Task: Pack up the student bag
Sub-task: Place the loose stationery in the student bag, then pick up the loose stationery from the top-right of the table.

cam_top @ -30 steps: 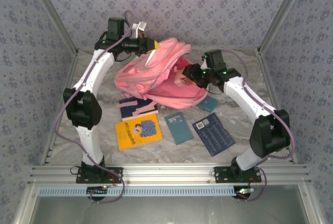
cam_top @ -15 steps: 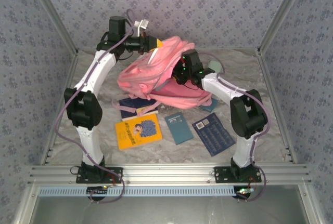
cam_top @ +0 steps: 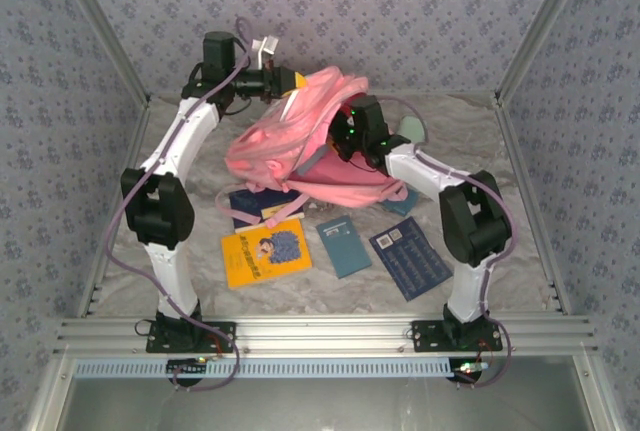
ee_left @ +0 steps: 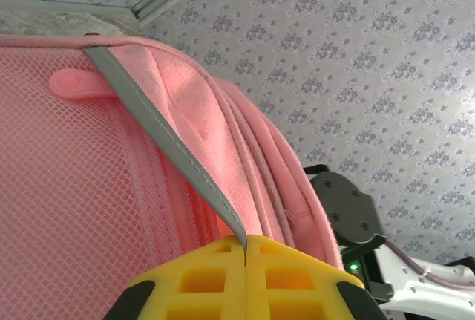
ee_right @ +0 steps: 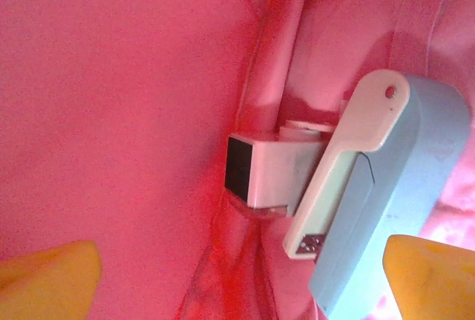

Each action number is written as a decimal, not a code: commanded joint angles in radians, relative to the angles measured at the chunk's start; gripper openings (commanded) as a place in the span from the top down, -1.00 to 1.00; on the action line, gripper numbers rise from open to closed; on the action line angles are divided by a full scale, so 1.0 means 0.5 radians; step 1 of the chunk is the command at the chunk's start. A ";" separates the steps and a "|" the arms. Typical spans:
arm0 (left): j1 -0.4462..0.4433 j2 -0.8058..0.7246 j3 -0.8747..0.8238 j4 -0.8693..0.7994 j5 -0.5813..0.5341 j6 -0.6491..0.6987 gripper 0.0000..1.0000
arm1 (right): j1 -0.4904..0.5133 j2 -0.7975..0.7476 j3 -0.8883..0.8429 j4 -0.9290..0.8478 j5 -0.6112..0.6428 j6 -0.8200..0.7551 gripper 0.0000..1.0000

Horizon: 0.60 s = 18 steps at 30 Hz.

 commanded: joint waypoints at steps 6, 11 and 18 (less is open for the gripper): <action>0.149 -0.310 -0.094 0.306 -0.094 -0.054 1.00 | -0.069 -0.692 -0.167 -0.503 0.029 -0.813 -0.86; 0.258 -0.427 -0.303 0.441 -0.334 -0.116 1.00 | -0.215 -0.988 -0.345 -0.806 0.394 -0.968 -0.89; 0.248 -0.379 -0.427 0.734 -0.276 -0.295 1.00 | -0.500 -0.675 -0.100 -1.264 0.714 -1.087 -0.97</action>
